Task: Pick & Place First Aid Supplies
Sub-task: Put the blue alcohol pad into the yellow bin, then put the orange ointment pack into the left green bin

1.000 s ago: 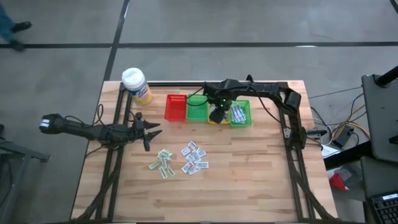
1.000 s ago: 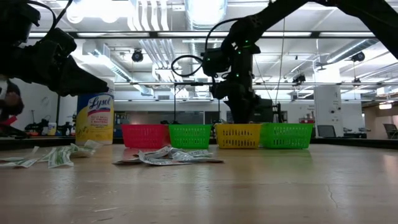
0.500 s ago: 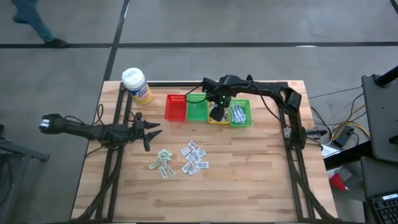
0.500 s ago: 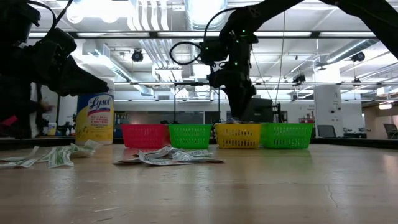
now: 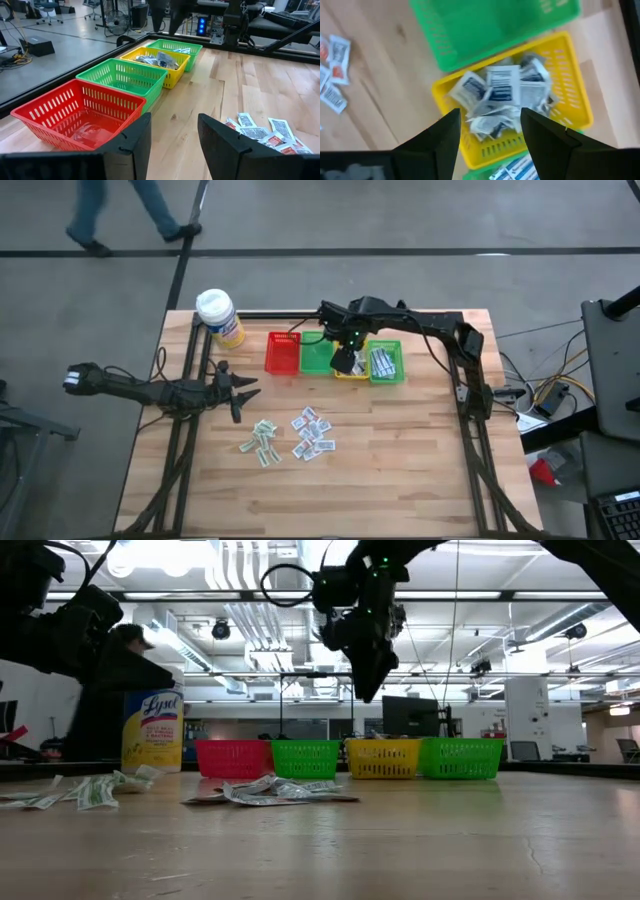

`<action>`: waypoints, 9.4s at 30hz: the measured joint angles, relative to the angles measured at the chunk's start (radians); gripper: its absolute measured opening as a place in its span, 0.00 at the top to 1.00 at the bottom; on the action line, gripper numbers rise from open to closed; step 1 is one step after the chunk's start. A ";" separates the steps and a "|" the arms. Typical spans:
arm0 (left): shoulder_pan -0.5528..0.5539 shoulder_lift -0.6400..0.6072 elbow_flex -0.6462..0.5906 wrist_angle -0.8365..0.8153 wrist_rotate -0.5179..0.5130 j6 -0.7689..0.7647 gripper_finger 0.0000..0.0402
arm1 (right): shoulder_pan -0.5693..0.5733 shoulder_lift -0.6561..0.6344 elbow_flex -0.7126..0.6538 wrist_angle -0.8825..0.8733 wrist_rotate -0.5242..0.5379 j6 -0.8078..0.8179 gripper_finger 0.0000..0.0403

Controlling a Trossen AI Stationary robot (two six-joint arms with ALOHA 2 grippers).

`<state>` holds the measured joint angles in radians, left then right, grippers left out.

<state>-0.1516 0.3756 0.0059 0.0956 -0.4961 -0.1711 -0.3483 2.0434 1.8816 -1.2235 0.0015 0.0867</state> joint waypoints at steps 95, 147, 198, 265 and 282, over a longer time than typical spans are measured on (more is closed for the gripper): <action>0.000 0.000 0.000 0.000 0.000 0.018 0.61 | 0.264 -0.033 -0.092 0.051 -0.186 -0.217 0.98; 0.000 0.000 0.000 0.001 0.000 -0.024 0.61 | 0.353 -0.031 -0.371 0.553 -0.183 -0.112 0.56; 0.000 0.000 0.000 -0.007 0.000 -0.015 0.61 | 0.420 0.113 -0.341 0.439 0.102 -0.086 0.98; 0.000 0.000 0.000 -0.006 0.001 -0.016 0.61 | 0.098 0.118 -0.028 0.383 0.192 -0.203 0.98; 0.000 0.000 0.000 -0.006 0.001 -0.016 0.61 | 0.097 0.119 -0.122 0.429 0.173 -0.198 0.98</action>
<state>-0.1520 0.3758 0.0062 0.0891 -0.4953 -0.1875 -0.2513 2.1620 1.7592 -0.7944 0.1746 -0.1114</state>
